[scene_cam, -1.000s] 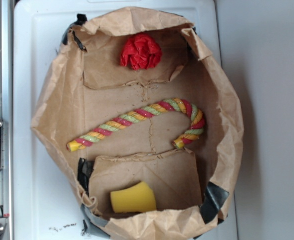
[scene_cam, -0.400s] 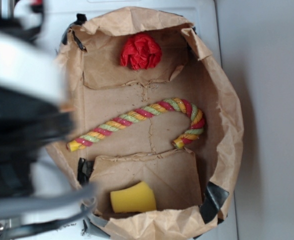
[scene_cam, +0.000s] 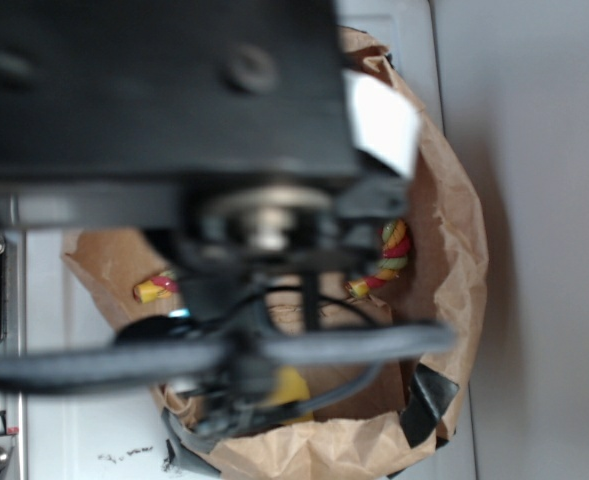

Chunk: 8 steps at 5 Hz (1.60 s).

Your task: Grab the green sponge.

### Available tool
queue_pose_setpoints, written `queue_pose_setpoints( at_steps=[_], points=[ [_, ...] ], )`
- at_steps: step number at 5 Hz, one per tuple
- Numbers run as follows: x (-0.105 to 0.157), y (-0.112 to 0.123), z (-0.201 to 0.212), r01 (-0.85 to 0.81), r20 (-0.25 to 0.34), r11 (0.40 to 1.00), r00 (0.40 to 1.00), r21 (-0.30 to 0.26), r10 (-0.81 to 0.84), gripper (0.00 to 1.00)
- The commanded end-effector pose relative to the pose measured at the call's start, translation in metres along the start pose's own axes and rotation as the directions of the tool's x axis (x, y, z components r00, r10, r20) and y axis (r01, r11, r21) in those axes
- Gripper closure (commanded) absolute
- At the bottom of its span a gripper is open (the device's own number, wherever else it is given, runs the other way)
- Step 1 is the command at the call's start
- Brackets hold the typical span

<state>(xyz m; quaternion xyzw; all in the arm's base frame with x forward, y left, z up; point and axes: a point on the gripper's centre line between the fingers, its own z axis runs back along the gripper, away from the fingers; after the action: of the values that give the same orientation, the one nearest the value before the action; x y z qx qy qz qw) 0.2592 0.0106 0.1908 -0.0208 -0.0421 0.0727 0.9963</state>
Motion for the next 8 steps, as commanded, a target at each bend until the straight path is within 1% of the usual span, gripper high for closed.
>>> queue_pose_setpoints(
  at_steps=[1, 2, 3, 4, 5, 6, 7, 8],
  points=[
    [0.027, 0.027, -0.033, -0.074, 0.084, 0.997, 0.994, 0.029, 0.072, 0.00],
    [0.030, 0.019, -0.054, -0.059, 0.089, 0.998, 0.994, 0.008, 0.058, 0.00],
    [0.026, -0.001, -0.073, -0.019, 0.059, 0.999, 0.998, -0.036, 0.021, 0.00],
    [0.021, -0.025, -0.083, 0.027, 0.045, 0.999, 0.999, -0.040, -0.026, 0.00],
    [0.017, -0.042, -0.088, 0.066, 0.018, 0.995, 0.998, -0.077, -0.065, 0.00],
    [0.014, -0.053, -0.086, 0.110, 0.006, 0.987, 0.994, -0.114, -0.110, 0.00],
    [0.016, -0.054, -0.078, 0.168, 0.031, 0.977, 0.986, -0.132, -0.165, 0.00],
    [0.016, -0.054, -0.078, 0.168, 0.031, 0.977, 0.986, -0.132, -0.165, 0.00]
  ],
)
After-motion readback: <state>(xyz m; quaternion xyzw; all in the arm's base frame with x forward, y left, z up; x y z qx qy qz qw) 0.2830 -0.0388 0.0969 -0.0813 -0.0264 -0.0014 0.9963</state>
